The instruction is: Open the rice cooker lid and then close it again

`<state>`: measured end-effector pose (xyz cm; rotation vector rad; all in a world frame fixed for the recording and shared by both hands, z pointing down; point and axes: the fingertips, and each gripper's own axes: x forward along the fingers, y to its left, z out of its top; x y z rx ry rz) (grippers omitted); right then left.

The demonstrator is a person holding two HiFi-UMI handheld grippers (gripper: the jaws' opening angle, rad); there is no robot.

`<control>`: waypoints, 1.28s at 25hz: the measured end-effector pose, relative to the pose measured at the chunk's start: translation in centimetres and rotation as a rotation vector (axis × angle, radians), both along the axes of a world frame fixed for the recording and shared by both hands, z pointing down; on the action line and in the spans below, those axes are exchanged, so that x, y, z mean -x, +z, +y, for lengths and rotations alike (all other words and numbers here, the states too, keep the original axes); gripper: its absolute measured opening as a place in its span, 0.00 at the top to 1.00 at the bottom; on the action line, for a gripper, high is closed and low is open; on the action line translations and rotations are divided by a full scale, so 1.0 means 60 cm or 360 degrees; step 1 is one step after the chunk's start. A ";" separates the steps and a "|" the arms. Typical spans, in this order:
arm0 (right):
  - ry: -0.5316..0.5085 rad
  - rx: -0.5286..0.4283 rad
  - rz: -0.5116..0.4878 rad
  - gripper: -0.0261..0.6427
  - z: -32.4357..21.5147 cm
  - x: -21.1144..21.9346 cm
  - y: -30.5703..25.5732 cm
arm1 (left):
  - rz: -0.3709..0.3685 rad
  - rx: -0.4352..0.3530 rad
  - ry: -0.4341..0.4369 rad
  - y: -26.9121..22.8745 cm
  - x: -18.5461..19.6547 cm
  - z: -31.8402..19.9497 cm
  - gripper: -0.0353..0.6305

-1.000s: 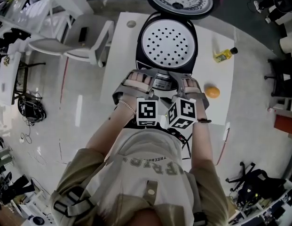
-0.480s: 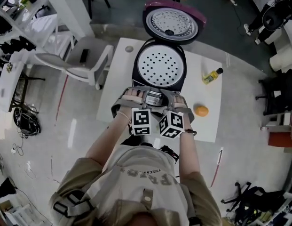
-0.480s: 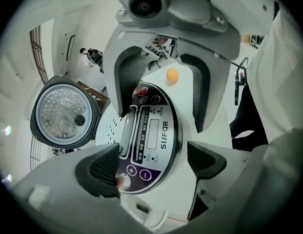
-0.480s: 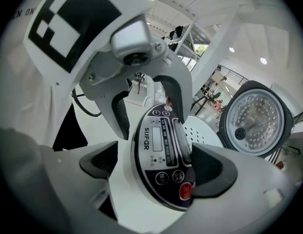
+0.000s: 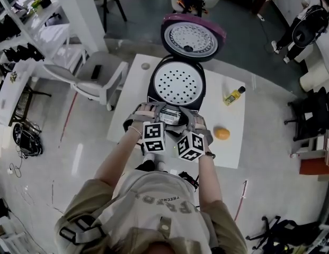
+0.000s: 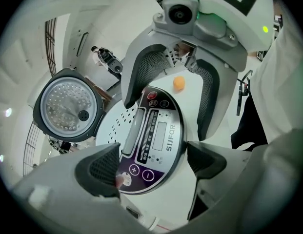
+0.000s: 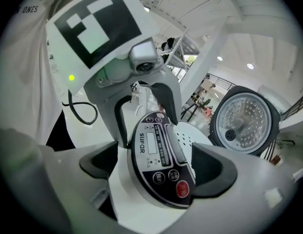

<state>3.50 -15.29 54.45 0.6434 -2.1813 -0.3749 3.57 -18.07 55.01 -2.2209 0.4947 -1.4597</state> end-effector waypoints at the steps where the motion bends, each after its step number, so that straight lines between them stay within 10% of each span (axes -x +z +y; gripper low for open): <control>1: 0.0019 -0.0012 -0.0045 0.30 0.000 -0.002 -0.007 | 0.0022 0.0005 -0.0008 -0.004 0.001 -0.001 0.28; 16: 0.0287 -0.0014 -0.0538 0.30 0.007 -0.087 -0.094 | 0.0636 0.0141 -0.0360 -0.096 0.035 -0.032 0.28; 32: 0.0376 -0.0016 -0.0972 0.30 -0.050 -0.123 -0.178 | 0.0833 0.0081 -0.0466 -0.143 0.057 -0.087 0.28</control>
